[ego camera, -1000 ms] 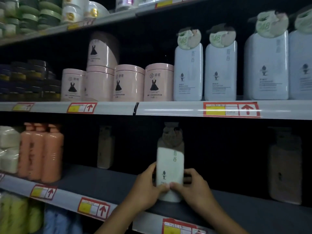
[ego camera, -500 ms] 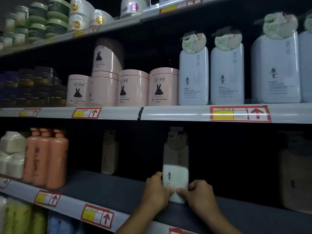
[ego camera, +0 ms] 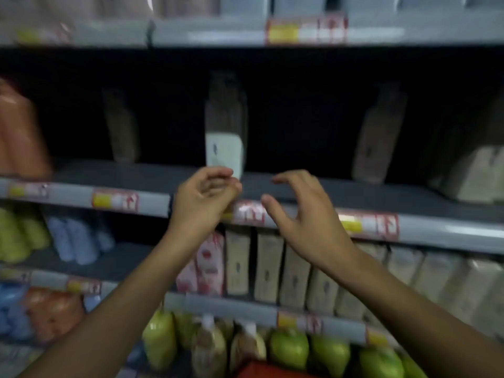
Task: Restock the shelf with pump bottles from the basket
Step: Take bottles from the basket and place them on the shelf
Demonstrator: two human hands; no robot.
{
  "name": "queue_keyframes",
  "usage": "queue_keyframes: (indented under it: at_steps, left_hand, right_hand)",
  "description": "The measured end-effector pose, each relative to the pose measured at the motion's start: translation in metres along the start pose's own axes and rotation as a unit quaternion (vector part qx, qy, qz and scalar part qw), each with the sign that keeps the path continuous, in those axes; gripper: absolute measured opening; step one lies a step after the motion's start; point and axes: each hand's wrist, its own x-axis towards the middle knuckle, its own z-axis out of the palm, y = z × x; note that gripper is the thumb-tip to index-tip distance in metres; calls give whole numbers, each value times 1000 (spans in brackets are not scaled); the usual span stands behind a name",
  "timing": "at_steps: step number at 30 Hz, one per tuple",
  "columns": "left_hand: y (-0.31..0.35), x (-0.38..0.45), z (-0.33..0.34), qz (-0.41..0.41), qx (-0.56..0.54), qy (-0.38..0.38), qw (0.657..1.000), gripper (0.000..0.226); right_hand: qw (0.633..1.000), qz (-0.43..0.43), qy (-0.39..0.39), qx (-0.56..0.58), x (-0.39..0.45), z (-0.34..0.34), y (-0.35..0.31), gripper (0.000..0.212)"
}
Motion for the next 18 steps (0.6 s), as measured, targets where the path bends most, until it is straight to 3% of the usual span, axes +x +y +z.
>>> queue_keyframes:
  at_steps: [2, 5, 10, 13, 15, 18]
  left_hand:
    - [-19, -60, 10, -29, -27, -81, 996, 17]
    - [-69, -143, 34, -126, -16, -216, 968, 16]
    - [-148, -233, 65, -260, 49, -353, 898, 19]
    - [-165, -255, 74, -277, 90, -387, 875, 18]
    - [-172, -261, 75, -284, 104, -383, 873, 18]
    - [-182, -262, 79, -263, 123, -400, 870, 16]
  right_hand:
    - [999, -31, 8, 12, -64, -12, 5, 24]
    - [997, -28, -66, 12, -165, -18, 28, 20]
    - [966, 136, -221, 18, -289, -12, 82, 17]
    - [920, 254, -293, -58, -326, -11, 111, 25]
    - [870, 261, -395, -136, -332, -4, 124, 31]
    - [788, 284, -532, -126, -351, 11, 142, 27]
